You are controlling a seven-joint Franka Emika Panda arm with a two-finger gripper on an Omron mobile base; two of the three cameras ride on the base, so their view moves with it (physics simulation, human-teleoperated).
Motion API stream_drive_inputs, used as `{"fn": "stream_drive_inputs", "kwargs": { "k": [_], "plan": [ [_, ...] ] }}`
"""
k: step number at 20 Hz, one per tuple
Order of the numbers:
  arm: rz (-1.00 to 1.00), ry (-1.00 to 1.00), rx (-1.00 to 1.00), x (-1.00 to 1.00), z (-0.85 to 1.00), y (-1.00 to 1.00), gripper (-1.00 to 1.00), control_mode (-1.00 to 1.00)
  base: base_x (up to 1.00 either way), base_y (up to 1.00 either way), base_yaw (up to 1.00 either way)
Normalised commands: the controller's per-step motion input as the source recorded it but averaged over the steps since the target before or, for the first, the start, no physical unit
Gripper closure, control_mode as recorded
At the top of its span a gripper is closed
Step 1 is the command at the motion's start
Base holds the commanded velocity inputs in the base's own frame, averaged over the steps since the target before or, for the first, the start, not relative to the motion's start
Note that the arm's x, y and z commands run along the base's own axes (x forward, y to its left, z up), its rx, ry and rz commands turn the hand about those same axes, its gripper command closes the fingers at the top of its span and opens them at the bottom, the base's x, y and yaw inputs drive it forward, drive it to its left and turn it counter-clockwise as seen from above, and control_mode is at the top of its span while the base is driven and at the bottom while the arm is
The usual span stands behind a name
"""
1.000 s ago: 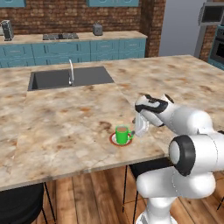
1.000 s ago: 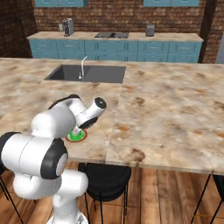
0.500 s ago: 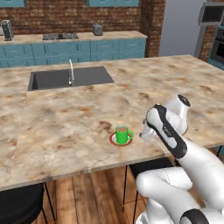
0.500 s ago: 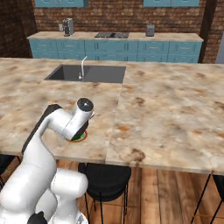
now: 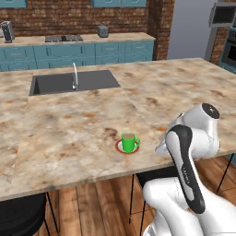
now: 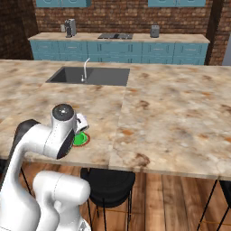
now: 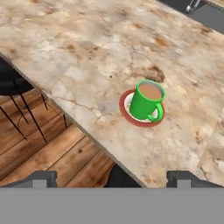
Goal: Pick the cup of tea, navigate to the dining table, and place it on the saucer.
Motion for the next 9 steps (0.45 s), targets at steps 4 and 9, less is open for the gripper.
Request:
{"fn": "stream_drive_inputs", "kwargs": {
  "k": [4,9],
  "plan": [
    [-0.25,0.0,-0.02,-0.82,0.48,0.0,-1.0,-1.0,0.0,0.0,0.0],
    [-0.22,0.0,-0.02,-0.62,0.27,0.0,-1.0,-1.0,0.0,0.0,0.0]
  ]
}}
